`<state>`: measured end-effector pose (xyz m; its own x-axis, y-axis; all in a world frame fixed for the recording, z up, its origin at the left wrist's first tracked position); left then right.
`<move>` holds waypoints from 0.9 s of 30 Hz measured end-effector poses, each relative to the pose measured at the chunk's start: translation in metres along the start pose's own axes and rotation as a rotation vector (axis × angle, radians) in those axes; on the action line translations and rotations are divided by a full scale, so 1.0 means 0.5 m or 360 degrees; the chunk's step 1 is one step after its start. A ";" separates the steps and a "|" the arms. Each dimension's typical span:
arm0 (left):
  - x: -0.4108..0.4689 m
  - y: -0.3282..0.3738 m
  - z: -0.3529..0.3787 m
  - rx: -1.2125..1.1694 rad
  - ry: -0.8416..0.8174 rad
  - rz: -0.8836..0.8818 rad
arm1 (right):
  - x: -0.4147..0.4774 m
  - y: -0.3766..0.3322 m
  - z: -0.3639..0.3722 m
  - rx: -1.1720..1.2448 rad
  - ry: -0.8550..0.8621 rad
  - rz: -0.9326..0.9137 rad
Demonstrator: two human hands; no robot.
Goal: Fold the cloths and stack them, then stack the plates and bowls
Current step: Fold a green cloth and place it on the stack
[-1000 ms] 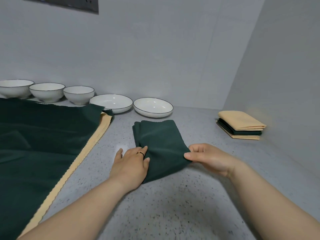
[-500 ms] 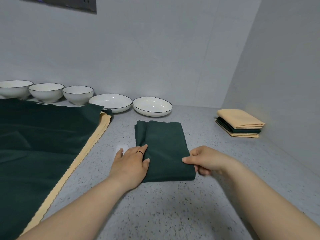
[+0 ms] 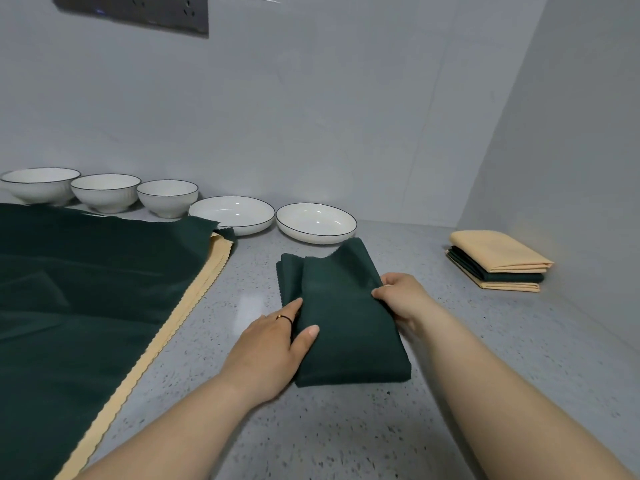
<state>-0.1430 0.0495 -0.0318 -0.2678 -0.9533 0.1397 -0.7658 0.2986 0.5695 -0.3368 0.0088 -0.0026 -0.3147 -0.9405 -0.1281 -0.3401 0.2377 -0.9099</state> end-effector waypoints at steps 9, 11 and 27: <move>0.006 -0.005 -0.003 -0.0306 0.0030 -0.0087 | 0.032 -0.010 0.038 0.0240 -0.0137 -0.0077; 0.006 -0.005 -0.003 -0.0268 0.0049 -0.0075 | 0.041 -0.005 0.047 0.0101 -0.0080 -0.0032; -0.014 0.026 0.032 0.0396 -0.0084 0.0537 | 0.049 -0.013 0.055 0.0103 -0.0208 0.0023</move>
<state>-0.1604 0.0609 -0.0380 -0.5523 -0.7984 0.2396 -0.7462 0.6017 0.2848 -0.3177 -0.0225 -0.0108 -0.1998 -0.9616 -0.1880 -0.2772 0.2395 -0.9305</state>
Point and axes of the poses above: each hand's wrist, its own x-axis towards the middle knuckle, its own z-axis out of the palm, y = z × x, the point moved 1 cm from there along x, towards the middle knuckle, and after that the axes turned 4 degrees about y, right-handed, at the moved point
